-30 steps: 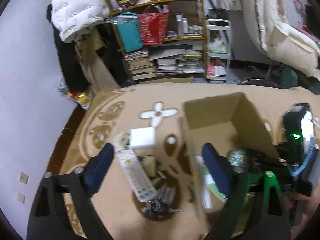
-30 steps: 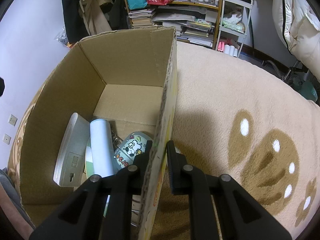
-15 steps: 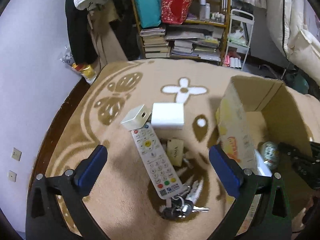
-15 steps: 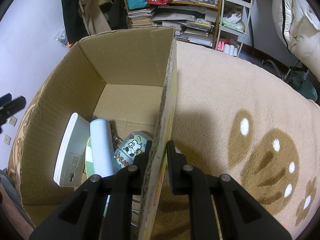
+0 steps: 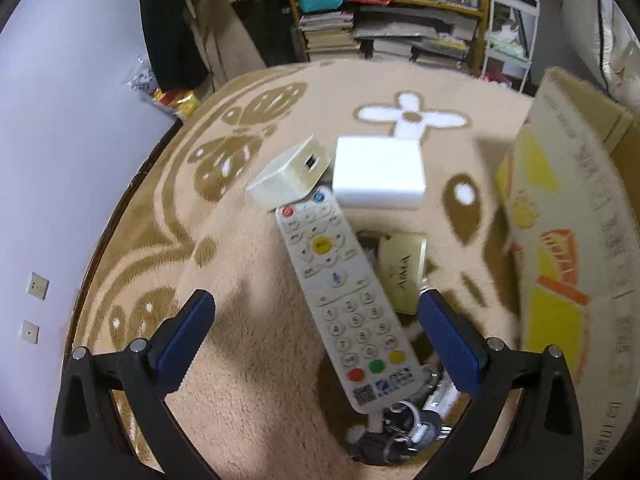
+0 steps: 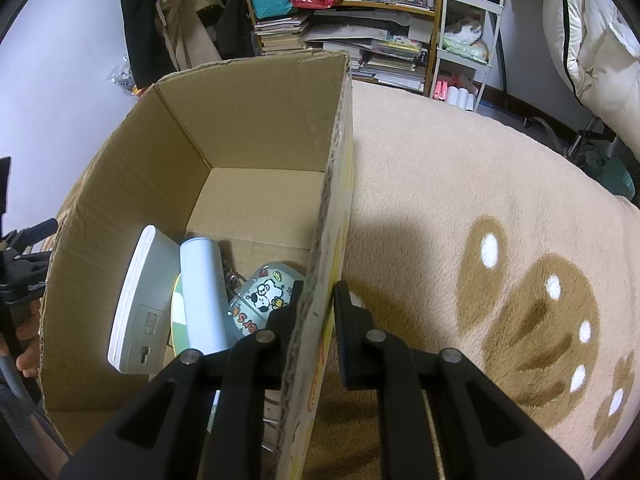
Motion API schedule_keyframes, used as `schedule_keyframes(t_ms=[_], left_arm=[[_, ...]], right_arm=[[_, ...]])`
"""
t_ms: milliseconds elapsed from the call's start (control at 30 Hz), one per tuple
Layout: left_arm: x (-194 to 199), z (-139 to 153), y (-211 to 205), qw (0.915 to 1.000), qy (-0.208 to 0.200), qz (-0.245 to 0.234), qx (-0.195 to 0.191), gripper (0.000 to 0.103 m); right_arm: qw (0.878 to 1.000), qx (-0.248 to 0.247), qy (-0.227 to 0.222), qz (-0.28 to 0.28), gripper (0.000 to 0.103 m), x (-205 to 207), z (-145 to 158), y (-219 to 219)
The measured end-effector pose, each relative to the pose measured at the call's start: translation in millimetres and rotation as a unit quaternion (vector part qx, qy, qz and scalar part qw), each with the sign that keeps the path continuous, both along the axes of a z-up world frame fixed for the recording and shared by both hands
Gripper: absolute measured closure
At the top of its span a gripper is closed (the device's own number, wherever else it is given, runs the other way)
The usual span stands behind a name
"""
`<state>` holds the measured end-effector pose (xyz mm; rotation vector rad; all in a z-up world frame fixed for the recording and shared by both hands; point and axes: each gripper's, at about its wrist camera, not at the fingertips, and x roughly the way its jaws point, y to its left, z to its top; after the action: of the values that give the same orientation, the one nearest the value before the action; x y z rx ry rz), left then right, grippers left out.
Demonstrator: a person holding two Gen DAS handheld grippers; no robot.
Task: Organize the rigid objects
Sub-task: 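Move the left tool to the white remote control and grasp it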
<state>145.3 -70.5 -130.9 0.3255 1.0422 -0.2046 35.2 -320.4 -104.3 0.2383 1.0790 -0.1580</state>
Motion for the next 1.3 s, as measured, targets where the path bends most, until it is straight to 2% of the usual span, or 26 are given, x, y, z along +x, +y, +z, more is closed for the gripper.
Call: schedule_keyframes(t_ms=[233,400,467,567,700,767,833,1000,1033,1067,1133,1300], left_arm=[[8,-25,7,0.9991,0.038,0.017,-0.005,0.002],[12,-28,12,0.9984,0.044,0.031,-0.016,0.001],[14,-31,14,0.9982,0.045,0.040,-0.007,0.001],[16,-31,20,0.9971,0.052,0.051,-0.023,0.001],[16,-28,22,0.9973,0.040,0.059,-0.016,0.003],[17,-29,23,0.9974,0.041,0.056,-0.021,0.014],[17,-30,24,0.9965,0.052,0.051,-0.042,0.024],[15,-29,26,0.9954,0.057,0.050,-0.058,0.030],[15,-28,27,0.9948,0.060,0.052,-0.064,0.036],[15,-26,29,0.9945,0.060,0.053,-0.068,0.048],[15,-24,28,0.9939,0.067,0.048,-0.074,0.062],[8,-19,21,0.9969,0.059,0.039,-0.035,0.063]], right_arm=[[1.000,0.000,0.000,0.000,0.089,1,0,0],[1.000,-0.001,0.000,0.000,0.089,1,0,0],[1.000,0.000,0.001,0.000,0.089,2,0,1],[1.000,0.000,0.000,0.000,0.089,1,0,1],[1.000,0.000,0.000,0.001,0.089,1,0,1],[1.000,0.000,0.000,0.001,0.089,2,1,1],[1.000,0.000,0.000,0.001,0.089,2,1,1],[1.000,0.000,0.000,0.001,0.089,2,1,1],[1.000,0.000,0.000,0.001,0.089,2,1,1],[1.000,0.001,0.000,0.001,0.089,2,1,1],[1.000,0.001,0.000,0.001,0.089,2,1,1],[1.000,0.000,0.000,0.001,0.089,2,1,2]])
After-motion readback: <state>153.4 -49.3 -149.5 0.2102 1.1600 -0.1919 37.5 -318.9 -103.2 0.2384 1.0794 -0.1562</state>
